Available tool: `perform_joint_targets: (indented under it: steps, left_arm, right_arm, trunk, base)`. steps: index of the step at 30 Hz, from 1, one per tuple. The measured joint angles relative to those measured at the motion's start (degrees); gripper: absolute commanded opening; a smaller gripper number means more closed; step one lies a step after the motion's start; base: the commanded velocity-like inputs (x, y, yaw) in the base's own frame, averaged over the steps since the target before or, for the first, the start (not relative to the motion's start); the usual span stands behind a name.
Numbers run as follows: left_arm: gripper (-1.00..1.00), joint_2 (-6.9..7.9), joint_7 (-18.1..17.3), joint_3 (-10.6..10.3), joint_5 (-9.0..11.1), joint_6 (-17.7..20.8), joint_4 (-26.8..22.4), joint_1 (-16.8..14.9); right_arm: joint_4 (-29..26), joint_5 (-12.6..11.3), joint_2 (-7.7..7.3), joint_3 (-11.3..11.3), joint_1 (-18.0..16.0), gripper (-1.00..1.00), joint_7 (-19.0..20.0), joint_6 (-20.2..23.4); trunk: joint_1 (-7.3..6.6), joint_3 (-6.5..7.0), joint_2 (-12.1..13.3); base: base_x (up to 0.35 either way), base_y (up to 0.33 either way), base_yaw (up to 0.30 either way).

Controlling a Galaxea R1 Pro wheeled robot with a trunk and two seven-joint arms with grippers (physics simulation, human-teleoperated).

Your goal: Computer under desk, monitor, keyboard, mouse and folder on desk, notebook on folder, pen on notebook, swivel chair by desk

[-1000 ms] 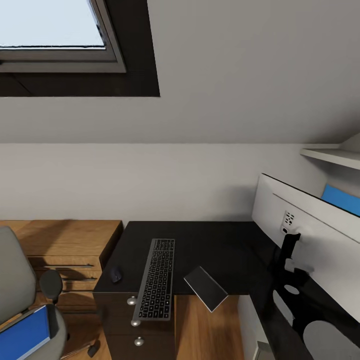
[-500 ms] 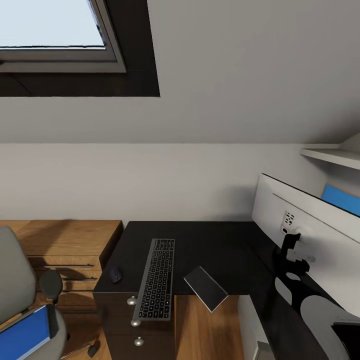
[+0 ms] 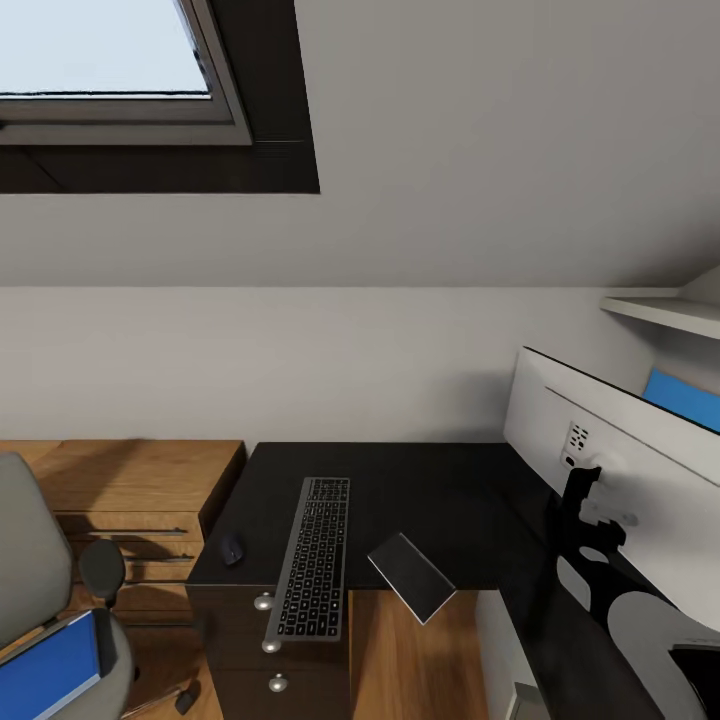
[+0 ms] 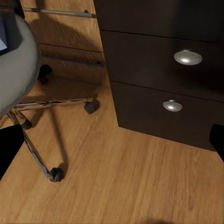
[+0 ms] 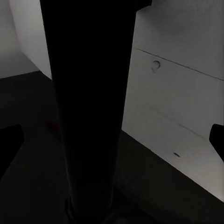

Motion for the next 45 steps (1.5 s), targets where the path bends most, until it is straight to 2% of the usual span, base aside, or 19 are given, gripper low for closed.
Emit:
perform_joint_targets:
  steps: [5,13,30,38,45]
  left_arm:
    - [1.00,0.00,0.1,0.0,-0.1,0.0,0.0,0.0]
    - [1.00,0.00,0.0,-0.1,-0.2,-0.1,0.0,0.0]
    - [1.00,0.00,0.0,-0.1,-0.2,0.0,0.0,0.0]
    - [1.00,0.00,0.0,-0.1,-0.2,0.0,0.0,0.0]
    - [1.00,0.00,-0.1,-0.2,-0.2,0.0,0.0,0.0]
  right_arm:
    - [0.0,-0.1,0.10,0.0,0.0,1.00,0.3,-0.4]
    - [1.6,-0.1,0.31,0.1,0.0,1.00,0.5,-3.5]
    - [2.3,-0.1,0.46,0.2,0.0,1.00,0.8,-4.2]
    - [2.4,-0.1,0.47,0.1,0.0,1.00,4.1,-4.3]
    - [2.4,-0.2,0.43,0.1,0.0,1.00,5.1,-4.2]
  trunk:
    - [0.00,0.00,0.0]
    - [0.00,0.00,0.0]
    - [0.00,0.00,0.0]
    - [0.00,0.00,0.0]
    - [0.00,0.00,0.0]
  base:
    - [0.000,0.000,0.000]
    - [0.000,0.000,0.000]
    - [0.000,0.000,0.000]
    - [0.000,0.000,0.000]
    - [0.000,0.000,0.000]
